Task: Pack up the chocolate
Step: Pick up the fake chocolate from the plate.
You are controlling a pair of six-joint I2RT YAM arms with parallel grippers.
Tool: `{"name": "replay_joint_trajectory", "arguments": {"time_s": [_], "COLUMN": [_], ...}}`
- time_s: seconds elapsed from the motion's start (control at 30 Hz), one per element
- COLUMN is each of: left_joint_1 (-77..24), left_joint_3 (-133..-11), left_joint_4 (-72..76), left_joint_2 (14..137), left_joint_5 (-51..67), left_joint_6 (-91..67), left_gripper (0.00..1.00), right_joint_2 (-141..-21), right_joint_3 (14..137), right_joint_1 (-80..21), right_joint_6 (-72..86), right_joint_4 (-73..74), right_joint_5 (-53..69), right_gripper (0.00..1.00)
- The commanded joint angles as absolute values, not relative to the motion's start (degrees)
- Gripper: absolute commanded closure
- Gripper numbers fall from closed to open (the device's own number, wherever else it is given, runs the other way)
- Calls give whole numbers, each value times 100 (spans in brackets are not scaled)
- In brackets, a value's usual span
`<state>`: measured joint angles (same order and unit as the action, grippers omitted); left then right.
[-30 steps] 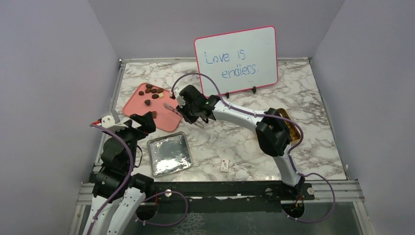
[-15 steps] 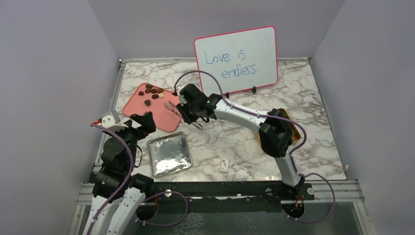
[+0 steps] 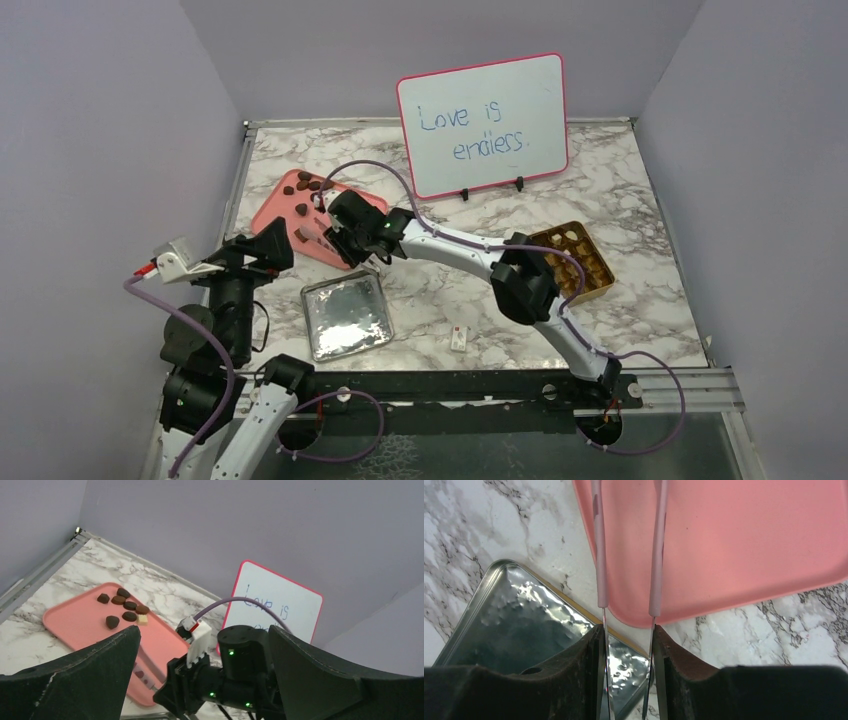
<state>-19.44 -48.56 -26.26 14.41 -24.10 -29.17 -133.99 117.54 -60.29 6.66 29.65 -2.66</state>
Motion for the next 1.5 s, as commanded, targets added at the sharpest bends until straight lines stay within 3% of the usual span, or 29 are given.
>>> {"name": "replay_joint_trajectory", "arguments": {"time_s": [0.0,0.37,1.47], "left_joint_1": [-1912,-1925,-1960], "left_joint_3": [-5216,-5251,-5116], "left_joint_4": [-2758,-2832,-2832], "left_joint_2": [1471,1424,1353], "left_joint_5": [-2419,-2438,-2619], "left_joint_6": [-3000,-3067,-3051], "left_gripper": [1,1,1], "right_joint_2": [-13713,-14382,-14774], "right_joint_3": [12289,13000,13579], "right_joint_1": [-6164,-6211,-6343], "right_joint_6": [643,615,686], "right_joint_4": [2830,3055,3218], "right_joint_5": [-641,-736,-350], "right_gripper": [58,57,56]}}
